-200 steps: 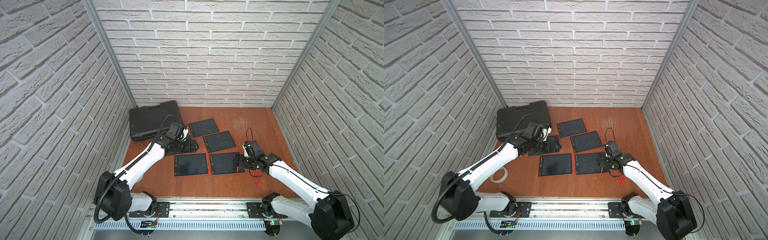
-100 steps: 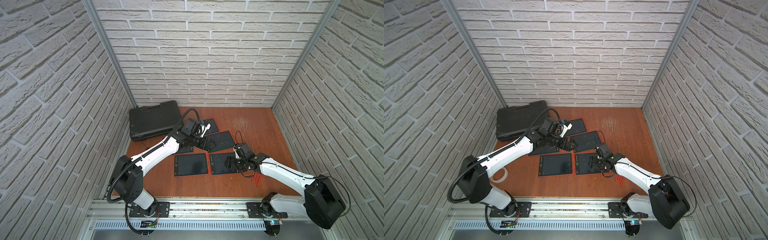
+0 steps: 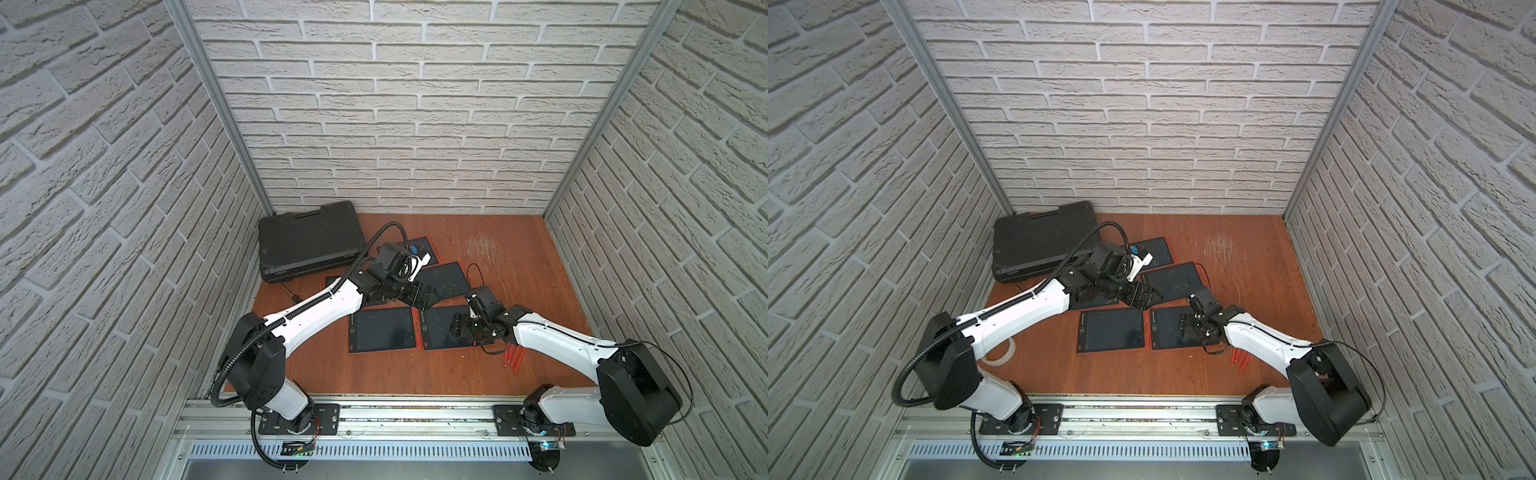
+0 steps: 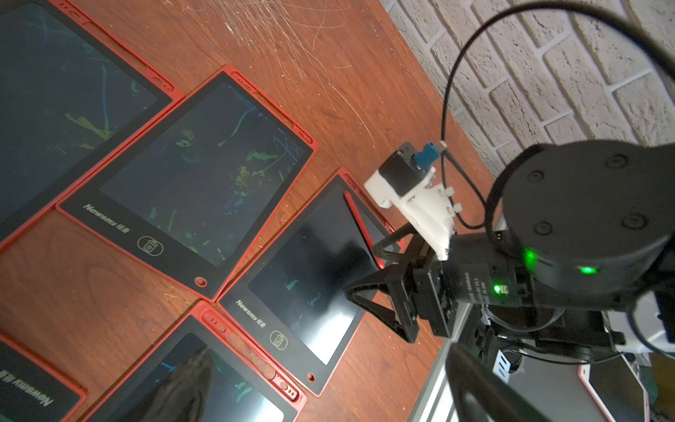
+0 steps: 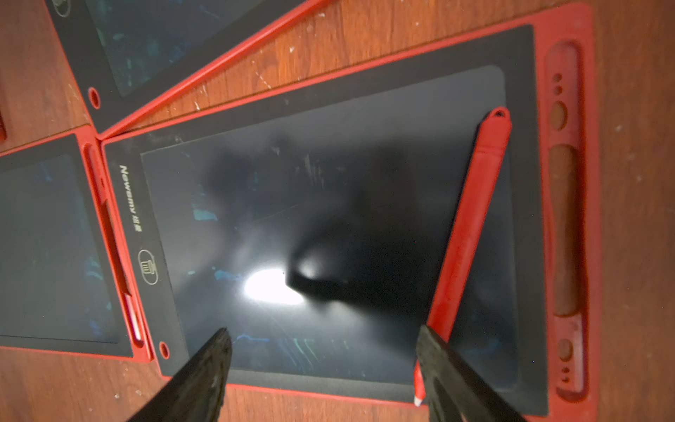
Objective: Place the stylus back onto the writing tablet
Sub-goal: Adjust the stylus on the writing tablet.
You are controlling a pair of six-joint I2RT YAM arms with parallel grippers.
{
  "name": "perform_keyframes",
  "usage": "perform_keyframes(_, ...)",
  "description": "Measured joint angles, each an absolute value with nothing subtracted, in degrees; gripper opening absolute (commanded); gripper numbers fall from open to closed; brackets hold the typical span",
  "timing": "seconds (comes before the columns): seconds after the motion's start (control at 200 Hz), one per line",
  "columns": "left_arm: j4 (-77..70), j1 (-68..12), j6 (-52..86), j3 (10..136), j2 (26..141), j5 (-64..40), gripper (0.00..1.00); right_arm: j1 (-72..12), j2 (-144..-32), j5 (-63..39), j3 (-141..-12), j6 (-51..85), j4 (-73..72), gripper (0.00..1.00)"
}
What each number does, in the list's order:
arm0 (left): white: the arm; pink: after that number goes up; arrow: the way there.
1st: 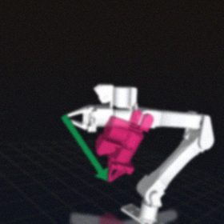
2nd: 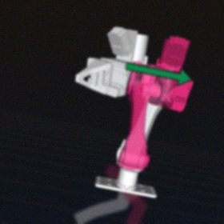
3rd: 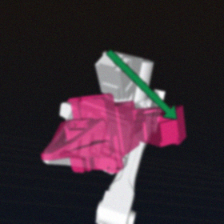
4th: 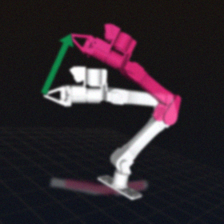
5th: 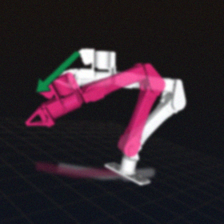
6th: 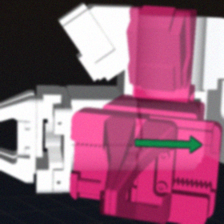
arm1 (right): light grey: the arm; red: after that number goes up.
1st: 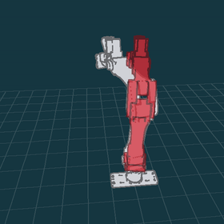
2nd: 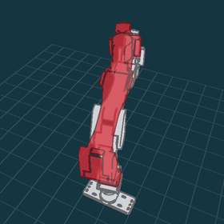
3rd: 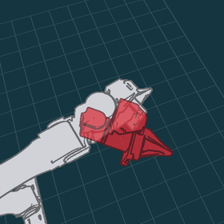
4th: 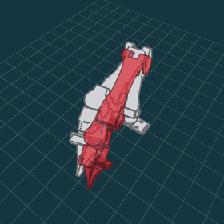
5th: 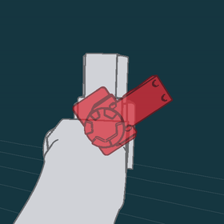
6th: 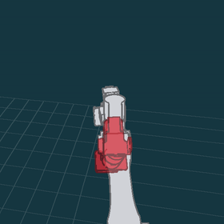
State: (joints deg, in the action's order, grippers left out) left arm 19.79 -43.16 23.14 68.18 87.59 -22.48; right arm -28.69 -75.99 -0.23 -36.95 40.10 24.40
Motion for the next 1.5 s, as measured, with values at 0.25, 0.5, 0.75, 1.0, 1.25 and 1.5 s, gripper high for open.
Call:
perform_keyframes(0.25, 20.1, -43.2, 22.9, 68.2, 87.6, -22.4, 0.98, -28.7, -77.7, 2.2, -37.2, 40.1, 25.6, 0.79)
perform_keyframes(0.5, 20.4, -43.2, 22.6, 68.2, 87.6, -22.3, 0.98, -28.3, -78.1, 5.8, -37.9, 40.1, 28.4, 0.79)
perform_keyframes(0.75, 20.7, -43.3, 22.5, 68.2, 87.6, -22.3, 0.98, -27.0, -78.2, 7.6, -39.6, 39.0, 31.1, 0.78)
perform_keyframes(1.0, 21.1, -43.5, 21.8, 68.2, 87.6, -21.8, 0.98, -26.6, -78.7, 4.5, -43.4, 37.1, 30.5, 0.78)
perform_keyframes(1.25, 21.5, -44.0, 20.6, 68.3, 87.6, -21.3, 0.98, -25.8, -83.7, 2.8, -46.7, 36.2, 28.6, 0.78)
perform_keyframes(1.5, 21.4, -45.3, 20.3, 68.3, 87.6, -21.3, 0.98, -23.1, -85.8, 2.1, -46.6, 36.0, 27.6, 0.79)
